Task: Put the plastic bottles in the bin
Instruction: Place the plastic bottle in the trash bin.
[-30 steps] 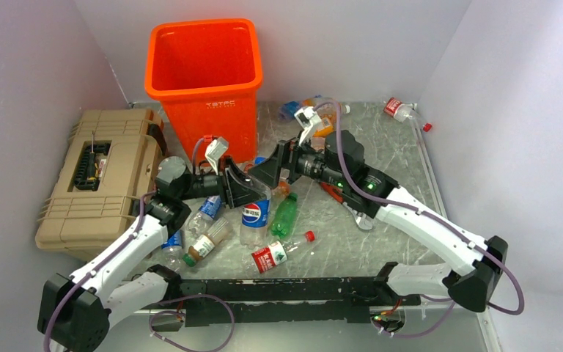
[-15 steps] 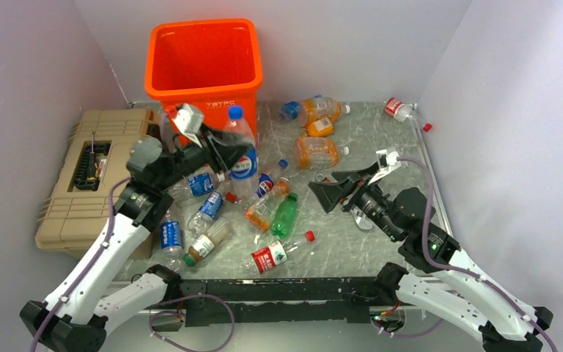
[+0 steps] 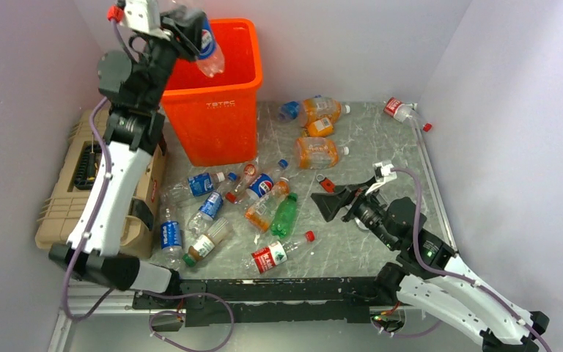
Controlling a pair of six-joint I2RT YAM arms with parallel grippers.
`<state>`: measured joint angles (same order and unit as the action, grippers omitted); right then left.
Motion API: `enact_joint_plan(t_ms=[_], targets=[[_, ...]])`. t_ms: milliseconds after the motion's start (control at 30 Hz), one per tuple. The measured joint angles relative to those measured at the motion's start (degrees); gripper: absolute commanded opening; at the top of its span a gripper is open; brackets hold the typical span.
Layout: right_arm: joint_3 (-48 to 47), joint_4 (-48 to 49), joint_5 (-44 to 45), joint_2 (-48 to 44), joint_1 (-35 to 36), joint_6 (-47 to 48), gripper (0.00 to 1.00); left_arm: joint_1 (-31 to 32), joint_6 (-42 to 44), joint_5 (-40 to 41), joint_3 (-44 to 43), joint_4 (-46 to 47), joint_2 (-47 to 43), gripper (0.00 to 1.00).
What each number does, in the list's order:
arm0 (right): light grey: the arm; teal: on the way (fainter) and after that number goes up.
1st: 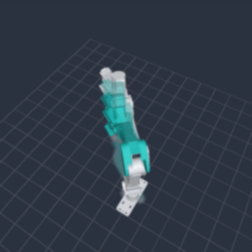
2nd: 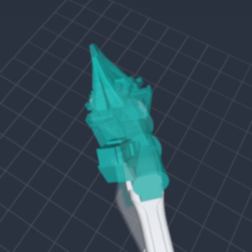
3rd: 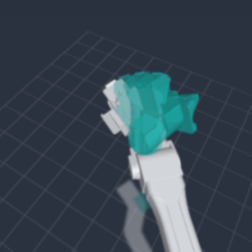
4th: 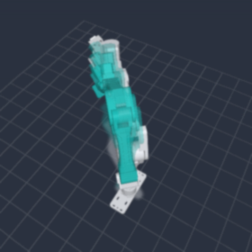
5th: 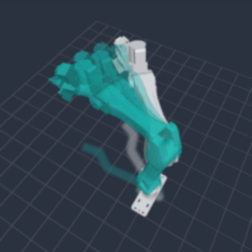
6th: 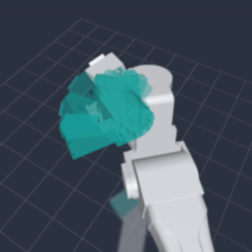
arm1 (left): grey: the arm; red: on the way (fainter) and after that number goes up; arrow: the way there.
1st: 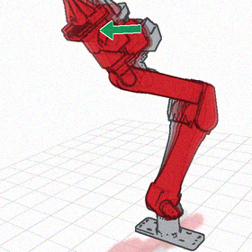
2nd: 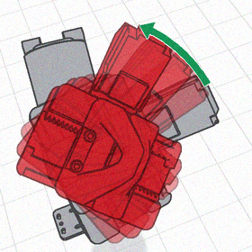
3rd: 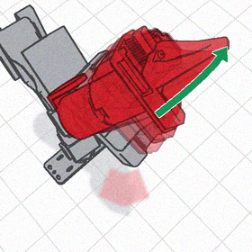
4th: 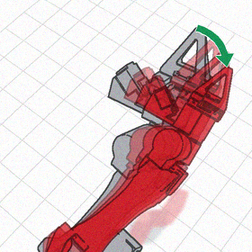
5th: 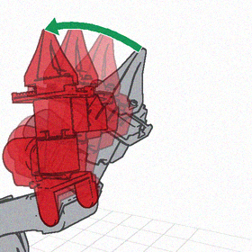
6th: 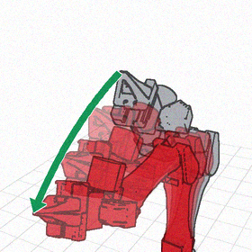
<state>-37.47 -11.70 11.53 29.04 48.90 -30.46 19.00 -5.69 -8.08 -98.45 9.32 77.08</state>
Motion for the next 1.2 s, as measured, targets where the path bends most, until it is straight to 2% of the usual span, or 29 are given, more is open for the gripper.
enact_joint_plan(t_ms=[167,333,367,433,533,567,767,900,1033,1200], targets=[[1.3,-2.5,1.6,-4.2,0.0,0.2,0.99,-9.4,-5.4,1.7,-4.9,1.2,10.2,0.00],[2.2,-4.8,3.7,-7.2,0.0,1.1,0.99,-11.5,-7.4,2.6,-5.0,1.5,17.9,0.00],[2.6,-5.1,4.1,-7.5,0.0,1.4,0.99,-11.5,-7.5,2.8,-5.0,1.2,19.6,0.04],[3.4,-5.6,4.9,-8.1,0.0,1.9,0.99,-11.6,-7.5,2.7,-5.0,0.6,21.1,0.31],[4.4,-5.9,5.5,-8.8,0.0,2.3,0.99,-11.6,-7.6,1.9,-4.8,-0.1,22.2,0.93],[4.7,-6.0,5.7,-8.9,0.0,2.4,0.99,-11.6,-7.2,1.7,-4.7,-0.5,22.2,0.99],[4.8,-6.4,6.2,-8.9,0.0,2.8,0.99,-11.6,-7.6,0.4,-4.7,-1.0,21.0,1.00],[4.8,-6.8,6.5,-8.7,0.0,2.8,0.99,-11.6,-7.8,0.4,-4.6,-3.5,16.6,0.99],[4.6,-7.2,8.6,-7.2,0.0,1.0,1.00,-11.6,-9.6,0.1,-1.2,-7.6,6.2,0.99],[1.7,-10.0,12.7,-0.1,0.0,-2.4,1.00,-11.6,-11.1,-2.3,9.6,-11.3,-11.2,0.99]])
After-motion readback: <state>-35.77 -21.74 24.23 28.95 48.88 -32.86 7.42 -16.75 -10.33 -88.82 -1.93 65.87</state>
